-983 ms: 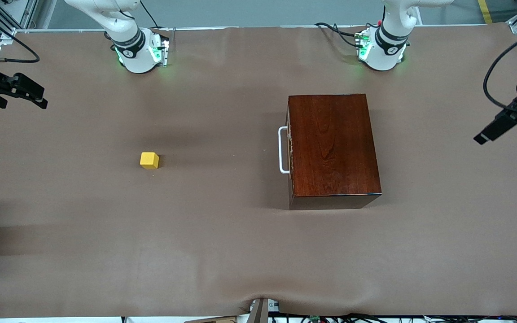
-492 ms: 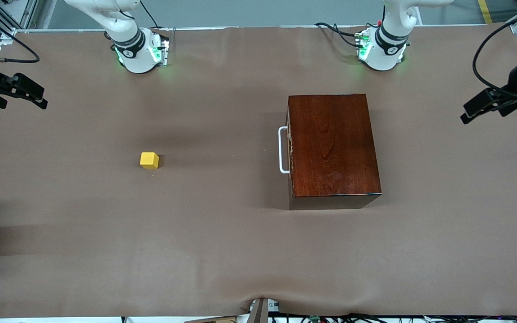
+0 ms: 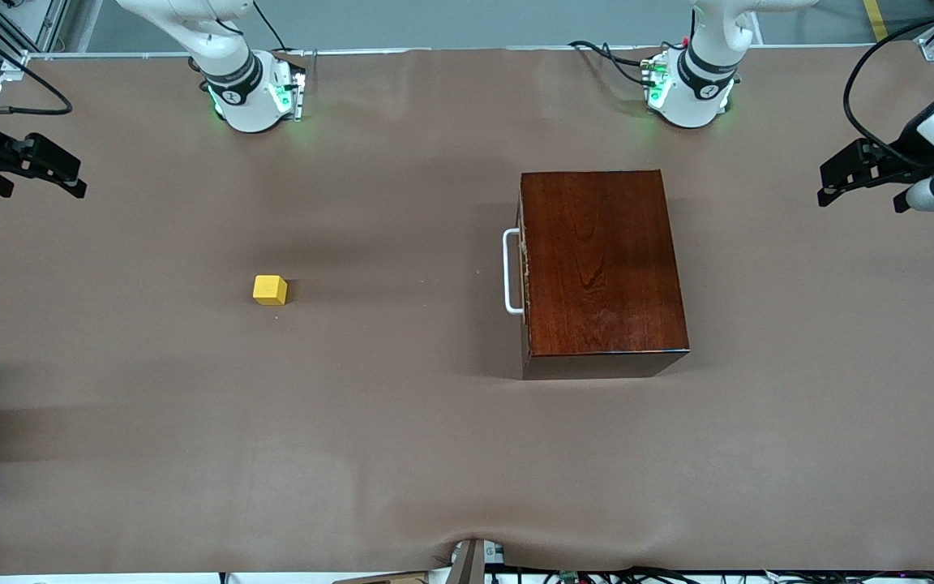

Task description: Open drawer, take yellow block, close drawer

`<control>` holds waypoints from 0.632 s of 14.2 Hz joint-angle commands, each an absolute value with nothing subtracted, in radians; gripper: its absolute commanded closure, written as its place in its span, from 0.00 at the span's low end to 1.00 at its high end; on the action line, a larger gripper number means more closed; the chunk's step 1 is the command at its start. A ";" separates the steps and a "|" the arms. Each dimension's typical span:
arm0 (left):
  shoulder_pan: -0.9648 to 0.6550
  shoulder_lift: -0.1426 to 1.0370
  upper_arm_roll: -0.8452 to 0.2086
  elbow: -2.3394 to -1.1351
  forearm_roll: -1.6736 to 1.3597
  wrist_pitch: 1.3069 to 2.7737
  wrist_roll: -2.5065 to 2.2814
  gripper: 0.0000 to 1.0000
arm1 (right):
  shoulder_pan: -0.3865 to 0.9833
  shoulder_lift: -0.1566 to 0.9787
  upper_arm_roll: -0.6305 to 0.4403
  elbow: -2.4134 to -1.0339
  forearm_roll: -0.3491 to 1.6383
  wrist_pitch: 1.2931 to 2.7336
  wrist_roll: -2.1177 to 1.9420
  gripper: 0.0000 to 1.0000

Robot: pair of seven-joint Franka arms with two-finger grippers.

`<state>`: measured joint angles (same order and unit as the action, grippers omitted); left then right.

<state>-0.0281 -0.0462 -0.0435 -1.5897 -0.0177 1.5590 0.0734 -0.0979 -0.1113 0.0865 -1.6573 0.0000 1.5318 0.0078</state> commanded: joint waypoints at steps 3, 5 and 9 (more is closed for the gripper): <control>-0.012 -0.049 -0.063 -1.588 0.000 1.543 0.111 0.00 | -0.106 -0.101 0.095 -1.640 0.018 1.529 -0.003 0.00; -0.014 -0.049 -0.063 -1.588 0.000 1.542 0.080 0.00 | -0.104 -0.101 0.095 -1.640 0.018 1.529 -0.003 0.00; -0.021 -0.041 -0.064 -1.589 0.000 1.539 0.069 0.00 | -0.104 -0.101 0.097 -1.640 0.018 1.529 -0.003 0.00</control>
